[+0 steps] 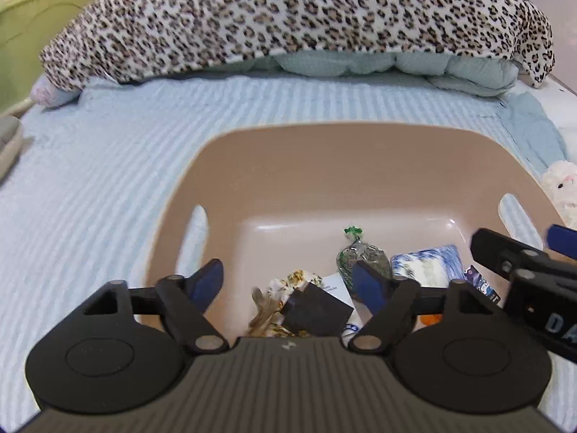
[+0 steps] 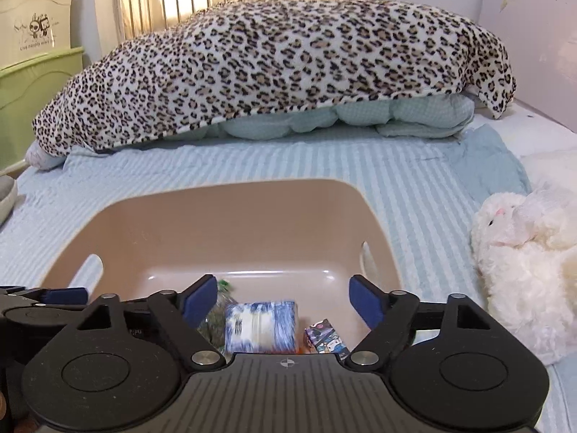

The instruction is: Organize objects

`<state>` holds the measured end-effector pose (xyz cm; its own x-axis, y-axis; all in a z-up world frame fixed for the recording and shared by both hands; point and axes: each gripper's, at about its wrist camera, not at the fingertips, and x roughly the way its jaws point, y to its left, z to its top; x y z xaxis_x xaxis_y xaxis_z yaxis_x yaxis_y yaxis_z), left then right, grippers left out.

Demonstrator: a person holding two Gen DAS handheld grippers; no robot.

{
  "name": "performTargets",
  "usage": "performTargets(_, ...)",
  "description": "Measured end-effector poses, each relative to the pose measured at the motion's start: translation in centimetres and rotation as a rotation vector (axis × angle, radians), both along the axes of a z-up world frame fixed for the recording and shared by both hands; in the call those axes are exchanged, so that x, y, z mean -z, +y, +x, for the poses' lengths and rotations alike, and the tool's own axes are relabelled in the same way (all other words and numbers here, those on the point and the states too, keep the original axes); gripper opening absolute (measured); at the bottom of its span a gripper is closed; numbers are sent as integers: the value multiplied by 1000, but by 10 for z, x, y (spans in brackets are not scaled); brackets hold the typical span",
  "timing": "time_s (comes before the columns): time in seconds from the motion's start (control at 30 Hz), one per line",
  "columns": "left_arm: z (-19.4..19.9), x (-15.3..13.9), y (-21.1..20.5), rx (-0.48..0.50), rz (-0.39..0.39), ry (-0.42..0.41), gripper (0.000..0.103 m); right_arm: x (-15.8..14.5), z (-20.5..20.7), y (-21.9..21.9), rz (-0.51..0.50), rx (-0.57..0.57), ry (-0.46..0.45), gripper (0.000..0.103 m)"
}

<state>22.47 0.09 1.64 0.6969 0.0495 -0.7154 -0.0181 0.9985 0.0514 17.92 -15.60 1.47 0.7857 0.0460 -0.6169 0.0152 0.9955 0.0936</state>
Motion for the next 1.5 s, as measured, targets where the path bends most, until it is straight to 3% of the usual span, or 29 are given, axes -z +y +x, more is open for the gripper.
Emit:
performTargets(0.13,-13,-15,1,2,-35,-7,81,-12,-16,-7,14,7,-6,96)
performTargets(0.33,-38,-32,-4,12,-7,-31,81,-25,-42,-13,26,-3,9,96)
performTargets(0.6,-77,-45,5,-18,-55,-21,81,-33,-80,-18,22,-27,29,97)
performTargets(0.77,-97,-53,5,-13,-33,-37,81,-37,-100,-17,-18,-45,28,98)
performTargets(1.1,-139,-57,14,-18,-66,-40,81,-27,-144,-19,5,-58,61,99)
performTargets(1.5,-182,-53,16,7,-30,-42,81,-29,-180,-16,-34,-95,49,99)
